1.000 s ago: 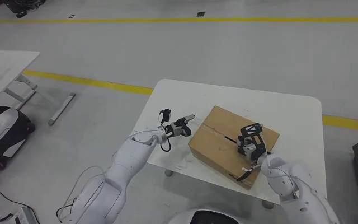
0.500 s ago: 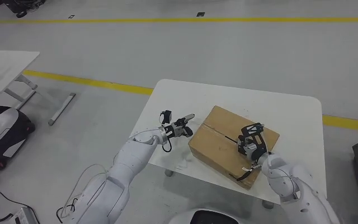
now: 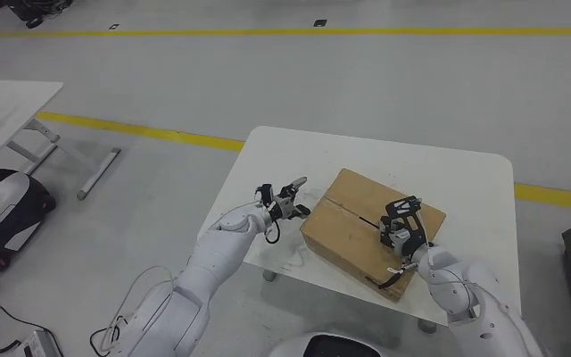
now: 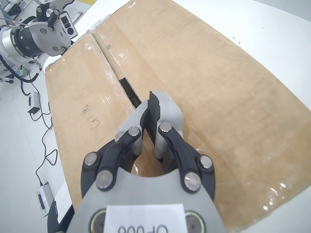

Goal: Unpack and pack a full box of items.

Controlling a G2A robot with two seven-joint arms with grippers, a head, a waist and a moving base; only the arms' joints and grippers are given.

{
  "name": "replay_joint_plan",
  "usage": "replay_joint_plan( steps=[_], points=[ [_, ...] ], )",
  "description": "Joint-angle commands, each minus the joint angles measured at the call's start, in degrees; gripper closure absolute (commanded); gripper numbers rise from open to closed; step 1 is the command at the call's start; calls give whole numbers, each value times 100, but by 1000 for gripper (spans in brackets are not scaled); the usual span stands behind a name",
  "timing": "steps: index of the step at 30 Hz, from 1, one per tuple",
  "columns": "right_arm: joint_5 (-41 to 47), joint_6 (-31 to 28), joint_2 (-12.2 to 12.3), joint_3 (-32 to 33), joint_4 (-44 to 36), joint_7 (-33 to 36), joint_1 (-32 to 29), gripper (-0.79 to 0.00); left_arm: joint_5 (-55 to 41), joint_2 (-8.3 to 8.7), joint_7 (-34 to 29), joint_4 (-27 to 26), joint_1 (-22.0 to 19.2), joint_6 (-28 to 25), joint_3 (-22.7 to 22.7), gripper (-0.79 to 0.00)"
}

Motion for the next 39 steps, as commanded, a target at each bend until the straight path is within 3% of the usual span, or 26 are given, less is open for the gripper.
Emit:
replay_joint_plan(
  steps=[1, 3, 4, 5, 6, 7, 9, 12, 22, 26, 32, 36, 37, 39],
  points=[
    [-2, 8, -1, 6, 2, -4, -3, 0, -53, -27, -23, 48, -44, 22, 16, -785],
    [-4, 3, -1, 11, 6, -5, -4, 0, -185, -60, -11, 145, -73, 91, 0, -776],
    [-4, 0, -2, 12, 8, -5, -2, 0, -205, -75, 7, 186, -99, 127, 8, -653],
    [-4, -2, -2, 14, 9, -4, 0, 0, -116, -81, 50, 221, -132, 88, 38, -431],
    [-2, -2, -3, 15, 7, 0, 4, 0, -54, -88, 89, 264, -156, 51, 58, -323],
    [-3, -2, -4, 16, 3, -6, 7, 0, -45, -98, 109, 312, -175, 39, 63, -280],
    [2, -6, -6, 17, 7, -12, 8, 0, 25, -115, 131, 387, -219, -6, 93, -92],
    [0, -7, -9, 17, 12, -13, 10, 0, 78, -148, 117, 459, -274, -40, 133, 0],
    [-10, -14, -16, 21, 31, -10, 22, 0, 147, -224, 128, 608, -403, -172, 163, 0],
    [3, -15, -20, 28, 27, 3, 36, 0, 435, -190, 195, 539, -413, -640, 162, 0],
    [2, -21, -25, 23, 39, 29, 50, 0, 934, -84, 337, 100, -302, -1401, 98, 0],
    [4, -48, -34, -10, 61, 36, 65, 0, 1004, -23, 377, -370, -106, -1634, -18, -6],
    [3, -47, -37, -17, 67, 31, 67, 0, 1015, -12, 370, -497, -59, -1636, -39, -163],
    [-13, -49, -40, -30, 72, 32, 70, 0, 986, 7, 346, -748, 40, -1588, -89, -234]
  ],
)
